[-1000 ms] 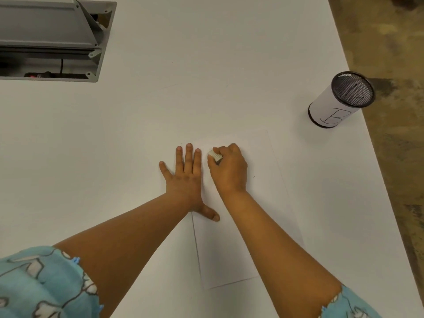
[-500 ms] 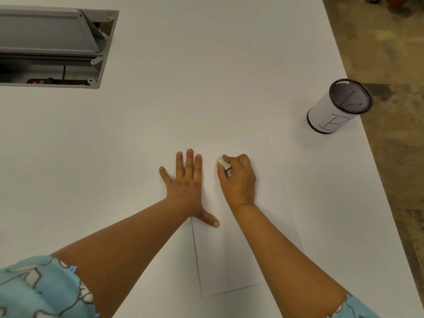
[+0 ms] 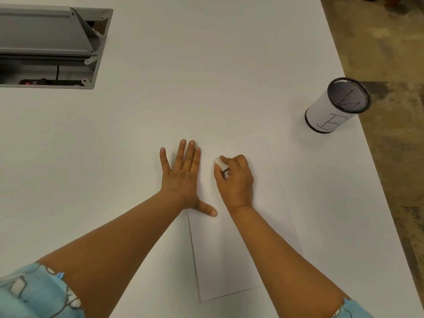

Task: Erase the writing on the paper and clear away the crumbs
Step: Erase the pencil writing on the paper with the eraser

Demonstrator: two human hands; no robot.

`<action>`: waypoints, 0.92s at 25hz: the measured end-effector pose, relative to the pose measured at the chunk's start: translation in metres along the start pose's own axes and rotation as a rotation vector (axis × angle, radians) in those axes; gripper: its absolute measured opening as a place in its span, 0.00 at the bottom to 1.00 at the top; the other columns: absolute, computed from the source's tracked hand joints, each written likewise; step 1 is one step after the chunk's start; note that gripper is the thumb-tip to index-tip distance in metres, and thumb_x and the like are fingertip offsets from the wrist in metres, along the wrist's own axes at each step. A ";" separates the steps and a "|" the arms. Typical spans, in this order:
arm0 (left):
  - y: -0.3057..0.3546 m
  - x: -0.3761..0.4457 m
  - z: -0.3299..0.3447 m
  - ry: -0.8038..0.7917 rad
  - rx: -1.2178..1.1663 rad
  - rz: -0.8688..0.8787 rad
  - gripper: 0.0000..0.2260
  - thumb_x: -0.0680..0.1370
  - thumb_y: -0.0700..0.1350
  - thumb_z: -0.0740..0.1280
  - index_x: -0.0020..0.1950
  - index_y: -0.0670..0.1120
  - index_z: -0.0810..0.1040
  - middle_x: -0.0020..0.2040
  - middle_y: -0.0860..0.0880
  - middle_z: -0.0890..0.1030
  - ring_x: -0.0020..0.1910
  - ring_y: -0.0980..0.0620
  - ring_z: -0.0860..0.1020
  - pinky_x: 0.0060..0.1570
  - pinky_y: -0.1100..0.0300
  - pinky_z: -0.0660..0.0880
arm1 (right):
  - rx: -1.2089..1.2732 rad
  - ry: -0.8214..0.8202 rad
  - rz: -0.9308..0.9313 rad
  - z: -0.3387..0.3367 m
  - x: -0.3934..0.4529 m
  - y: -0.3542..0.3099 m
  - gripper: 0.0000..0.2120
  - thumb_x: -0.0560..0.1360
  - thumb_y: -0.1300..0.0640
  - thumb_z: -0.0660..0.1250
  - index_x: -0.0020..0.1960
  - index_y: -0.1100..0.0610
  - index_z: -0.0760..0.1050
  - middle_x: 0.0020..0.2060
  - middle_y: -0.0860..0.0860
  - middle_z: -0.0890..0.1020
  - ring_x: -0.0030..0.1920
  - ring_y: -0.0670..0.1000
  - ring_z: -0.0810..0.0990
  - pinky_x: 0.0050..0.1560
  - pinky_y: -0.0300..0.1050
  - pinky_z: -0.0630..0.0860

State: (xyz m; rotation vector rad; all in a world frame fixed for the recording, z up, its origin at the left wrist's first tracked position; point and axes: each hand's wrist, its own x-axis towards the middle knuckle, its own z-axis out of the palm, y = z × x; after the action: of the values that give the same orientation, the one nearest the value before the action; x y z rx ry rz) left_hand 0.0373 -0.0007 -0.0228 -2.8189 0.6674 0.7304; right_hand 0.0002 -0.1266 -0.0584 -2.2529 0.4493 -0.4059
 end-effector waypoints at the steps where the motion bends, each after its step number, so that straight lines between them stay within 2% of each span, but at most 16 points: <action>1: -0.001 0.000 0.001 -0.028 -0.031 0.016 0.68 0.49 0.81 0.58 0.65 0.43 0.20 0.71 0.43 0.26 0.67 0.43 0.23 0.58 0.35 0.25 | -0.001 -0.002 -0.002 0.000 0.000 -0.001 0.12 0.71 0.57 0.69 0.53 0.60 0.77 0.43 0.54 0.78 0.39 0.44 0.73 0.38 0.30 0.70; 3: -0.002 0.001 -0.002 -0.094 -0.094 0.032 0.68 0.51 0.79 0.62 0.63 0.44 0.19 0.70 0.43 0.24 0.67 0.44 0.24 0.59 0.36 0.27 | 0.028 0.034 0.034 -0.001 0.000 0.000 0.12 0.71 0.58 0.70 0.52 0.60 0.78 0.43 0.53 0.77 0.39 0.45 0.73 0.39 0.33 0.73; 5: -0.004 0.001 -0.003 -0.139 -0.131 0.041 0.68 0.51 0.77 0.66 0.62 0.45 0.18 0.70 0.45 0.23 0.67 0.45 0.23 0.59 0.35 0.28 | 0.111 0.127 0.172 -0.009 0.001 0.003 0.12 0.69 0.61 0.71 0.52 0.60 0.78 0.43 0.51 0.75 0.39 0.47 0.75 0.41 0.39 0.78; 8: -0.008 0.005 -0.005 -0.178 -0.175 0.072 0.67 0.53 0.75 0.69 0.61 0.47 0.17 0.69 0.46 0.22 0.66 0.47 0.21 0.60 0.36 0.28 | 0.106 0.189 0.256 -0.018 0.001 0.006 0.12 0.69 0.62 0.72 0.52 0.60 0.78 0.43 0.52 0.75 0.39 0.49 0.76 0.42 0.43 0.79; 11: -0.009 0.006 -0.005 -0.194 -0.214 0.075 0.68 0.53 0.73 0.70 0.61 0.48 0.17 0.68 0.48 0.21 0.64 0.48 0.20 0.59 0.36 0.27 | 0.046 0.017 0.124 -0.009 -0.013 -0.015 0.11 0.70 0.59 0.71 0.52 0.60 0.78 0.43 0.54 0.77 0.38 0.48 0.75 0.40 0.39 0.75; 14: -0.008 0.005 -0.003 -0.175 -0.187 0.072 0.67 0.53 0.74 0.69 0.61 0.48 0.17 0.69 0.47 0.22 0.65 0.48 0.20 0.61 0.35 0.28 | -0.011 -0.155 0.002 -0.006 -0.021 -0.030 0.10 0.71 0.58 0.70 0.50 0.60 0.79 0.42 0.55 0.78 0.40 0.51 0.77 0.38 0.40 0.75; 19: -0.010 0.007 -0.005 -0.199 -0.211 0.068 0.67 0.52 0.74 0.69 0.60 0.50 0.16 0.68 0.48 0.21 0.64 0.48 0.20 0.60 0.37 0.27 | -0.065 0.001 0.212 -0.024 0.004 -0.016 0.10 0.72 0.58 0.69 0.50 0.61 0.78 0.45 0.56 0.78 0.42 0.53 0.78 0.40 0.36 0.68; 20: -0.010 0.006 -0.005 -0.201 -0.206 0.065 0.67 0.52 0.74 0.69 0.59 0.49 0.16 0.68 0.48 0.21 0.64 0.48 0.20 0.61 0.36 0.27 | -0.064 -0.008 0.211 -0.019 0.000 -0.022 0.10 0.72 0.58 0.68 0.51 0.61 0.78 0.45 0.56 0.78 0.43 0.53 0.79 0.40 0.35 0.68; 23: -0.008 0.006 -0.006 -0.203 -0.191 0.066 0.67 0.53 0.74 0.70 0.58 0.49 0.15 0.68 0.48 0.20 0.64 0.48 0.20 0.61 0.36 0.28 | -0.095 -0.173 0.084 -0.010 -0.017 -0.035 0.10 0.72 0.58 0.68 0.52 0.60 0.78 0.45 0.56 0.78 0.43 0.53 0.78 0.41 0.36 0.68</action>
State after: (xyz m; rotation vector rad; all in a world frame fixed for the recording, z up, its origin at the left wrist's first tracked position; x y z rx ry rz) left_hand 0.0482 0.0023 -0.0202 -2.8457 0.6913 1.1307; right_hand -0.0125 -0.1039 -0.0284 -2.3274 0.4796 -0.1471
